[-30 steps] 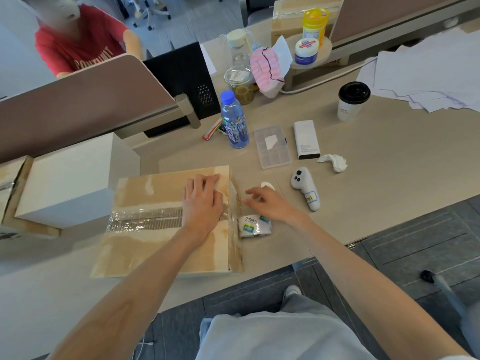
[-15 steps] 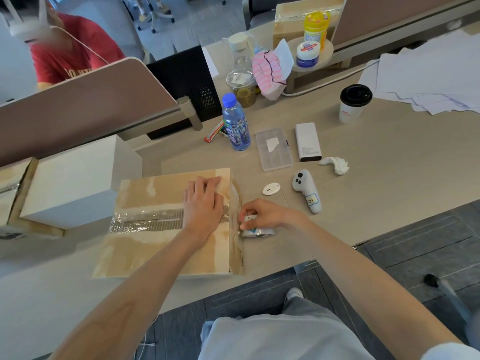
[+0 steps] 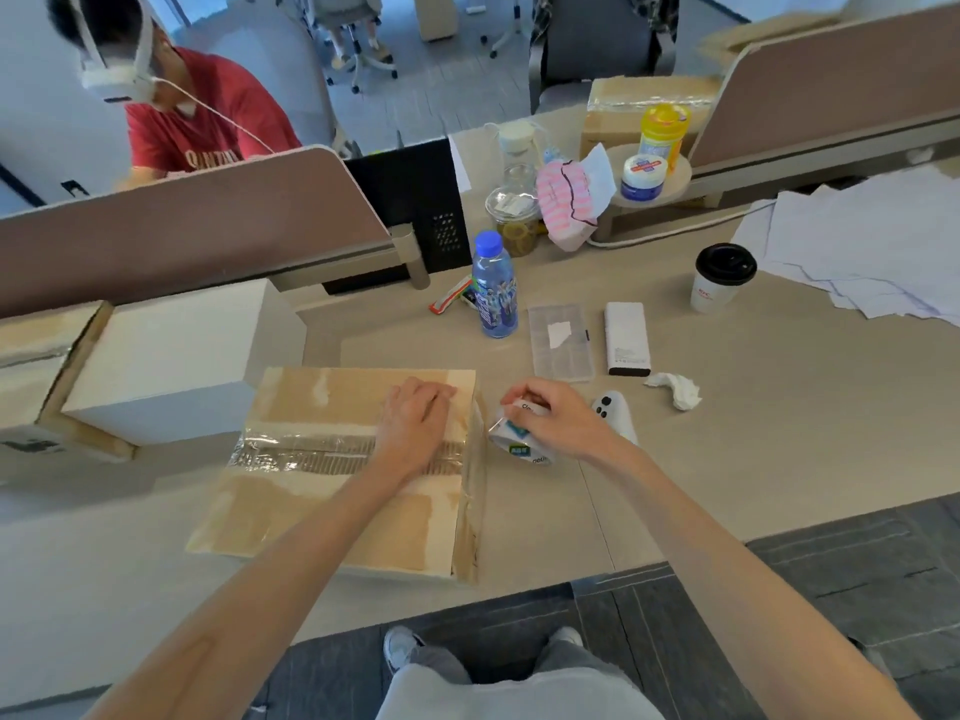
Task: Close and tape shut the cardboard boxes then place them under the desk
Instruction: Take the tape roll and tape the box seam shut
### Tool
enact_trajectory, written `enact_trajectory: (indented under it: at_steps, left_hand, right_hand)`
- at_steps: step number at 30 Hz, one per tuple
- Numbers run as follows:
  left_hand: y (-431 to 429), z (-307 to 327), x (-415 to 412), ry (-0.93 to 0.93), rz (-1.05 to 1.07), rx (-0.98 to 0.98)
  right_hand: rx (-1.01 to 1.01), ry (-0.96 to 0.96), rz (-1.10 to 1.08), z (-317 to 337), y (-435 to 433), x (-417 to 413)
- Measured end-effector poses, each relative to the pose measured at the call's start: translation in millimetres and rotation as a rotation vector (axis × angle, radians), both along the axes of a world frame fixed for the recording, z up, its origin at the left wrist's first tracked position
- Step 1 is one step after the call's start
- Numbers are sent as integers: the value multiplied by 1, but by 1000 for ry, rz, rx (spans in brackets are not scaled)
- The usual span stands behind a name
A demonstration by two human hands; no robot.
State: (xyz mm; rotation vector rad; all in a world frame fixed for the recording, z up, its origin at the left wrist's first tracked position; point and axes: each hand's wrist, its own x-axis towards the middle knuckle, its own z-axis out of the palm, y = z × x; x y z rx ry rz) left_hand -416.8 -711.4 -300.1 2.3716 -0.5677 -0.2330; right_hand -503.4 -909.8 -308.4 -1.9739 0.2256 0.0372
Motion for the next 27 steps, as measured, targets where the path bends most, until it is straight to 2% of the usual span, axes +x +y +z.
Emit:
enact_trajectory:
  at_steps: [2,4,12,15,20,22,24,27]
  left_hand:
    - [1,25,6,386,81,-280]
    - [-2,43,11,519,66,-342]
    - [19,71,70,339,125,-347]
    - [29,78,107,288,105,-329]
    - [44,81,182,298,232,-403]
    - [47,85,212,303,243,-424]
    - [49,92,240,262,224,-411]
    - [52,105,282,75,228,-283]
  right_hand:
    - [-5,-48,13,25,6,14]
    - [-19,-72,18,42,10,25]
    - [-149,-125,113,81,43,112]
    - [-30,-102,98,83,48,146]
    - [290,-126,33,92,58,201]
    - [350,-164,39,98,65,221]
    - [358,-213,30,101,71,243]
    - [234,-221,-7,103,73,279]
